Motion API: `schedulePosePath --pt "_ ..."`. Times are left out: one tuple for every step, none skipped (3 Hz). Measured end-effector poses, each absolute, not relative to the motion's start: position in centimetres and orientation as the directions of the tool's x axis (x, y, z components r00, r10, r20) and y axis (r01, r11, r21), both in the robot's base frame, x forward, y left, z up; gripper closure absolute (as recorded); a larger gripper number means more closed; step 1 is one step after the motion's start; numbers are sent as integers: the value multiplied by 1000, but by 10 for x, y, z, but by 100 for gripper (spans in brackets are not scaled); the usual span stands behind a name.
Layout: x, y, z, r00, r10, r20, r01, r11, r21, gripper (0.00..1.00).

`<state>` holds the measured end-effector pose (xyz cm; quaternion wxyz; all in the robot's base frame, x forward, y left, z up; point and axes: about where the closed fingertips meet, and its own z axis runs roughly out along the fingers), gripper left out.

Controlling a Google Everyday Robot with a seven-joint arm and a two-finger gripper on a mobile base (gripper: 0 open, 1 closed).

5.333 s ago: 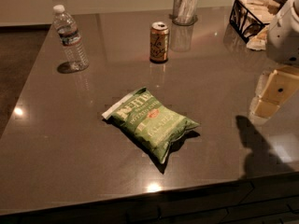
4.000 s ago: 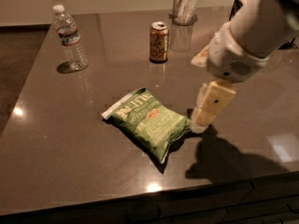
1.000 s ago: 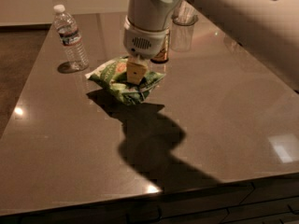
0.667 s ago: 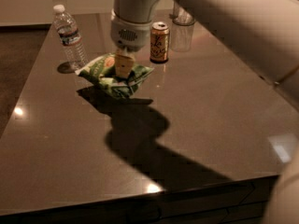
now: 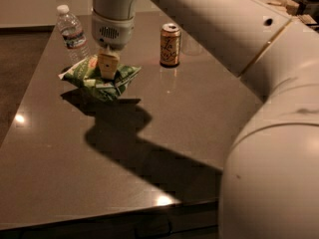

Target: Move green jalapeno chip bag near water bottle

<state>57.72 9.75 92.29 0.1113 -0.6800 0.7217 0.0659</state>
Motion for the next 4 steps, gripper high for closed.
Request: schedulePosePath --pt "590 110 915 -43 -970 -240 -997 57 -54 86" --pt "603 110 903 -59 -972 -228 -996 71 -45 64" --pt "611 107 893 -74 -973 -221 -996 84 -36 42" --pt "615 110 891 -74 -970 -230 -995 86 -42 19"
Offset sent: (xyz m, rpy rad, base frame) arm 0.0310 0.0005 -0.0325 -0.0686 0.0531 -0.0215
